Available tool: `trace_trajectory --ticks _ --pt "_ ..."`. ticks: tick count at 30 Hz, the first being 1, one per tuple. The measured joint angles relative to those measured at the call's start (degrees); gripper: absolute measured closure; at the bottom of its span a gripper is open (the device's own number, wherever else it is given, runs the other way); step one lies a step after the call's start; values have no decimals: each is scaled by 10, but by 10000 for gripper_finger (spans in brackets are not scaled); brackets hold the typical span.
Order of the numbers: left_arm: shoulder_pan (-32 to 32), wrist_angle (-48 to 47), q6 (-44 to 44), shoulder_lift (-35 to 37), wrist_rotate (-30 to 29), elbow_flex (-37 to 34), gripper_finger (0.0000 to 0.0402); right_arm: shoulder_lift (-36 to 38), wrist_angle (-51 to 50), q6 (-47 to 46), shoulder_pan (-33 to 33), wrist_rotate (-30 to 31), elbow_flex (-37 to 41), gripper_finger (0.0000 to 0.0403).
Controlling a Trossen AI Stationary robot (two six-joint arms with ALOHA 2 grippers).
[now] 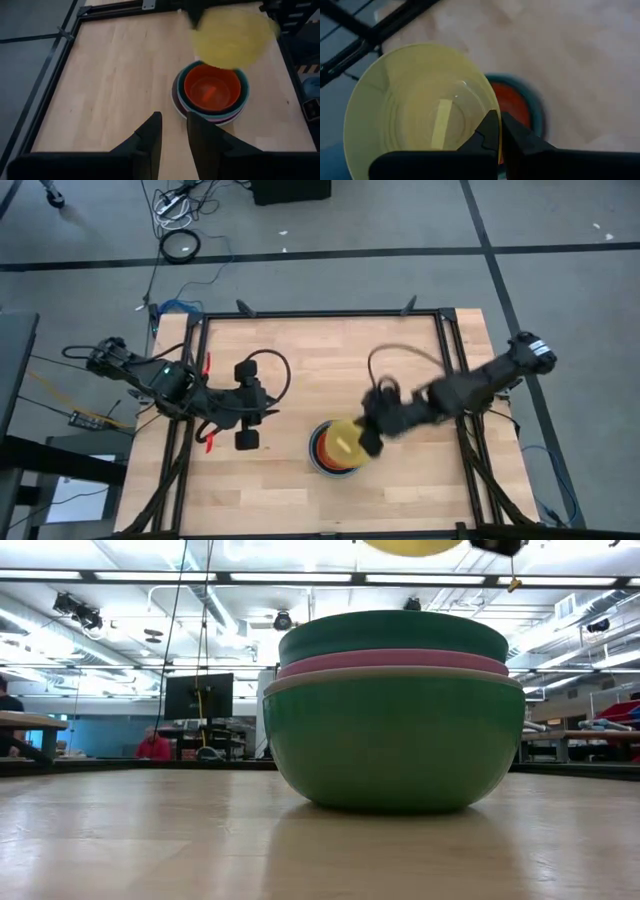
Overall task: Nest bowls inside each other
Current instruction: Stack the light yellow bowl on top of the light orange bowl, then return to Home Position
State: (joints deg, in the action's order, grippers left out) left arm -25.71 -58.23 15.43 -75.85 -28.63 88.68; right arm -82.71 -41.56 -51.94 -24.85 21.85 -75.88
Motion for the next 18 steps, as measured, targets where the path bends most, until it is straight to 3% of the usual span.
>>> trace_trajectory --ticks 4,11,18 --pt "0 16 -7 0 -2 0 302 -51 2 -54 -38 31 0 403" --pt "0 22 -11 0 -2 0 302 -136 -3 -65 -5 27 0 401" --pt "-7 21 -10 0 -3 0 303 -122 -4 -63 16 -11 0 329"
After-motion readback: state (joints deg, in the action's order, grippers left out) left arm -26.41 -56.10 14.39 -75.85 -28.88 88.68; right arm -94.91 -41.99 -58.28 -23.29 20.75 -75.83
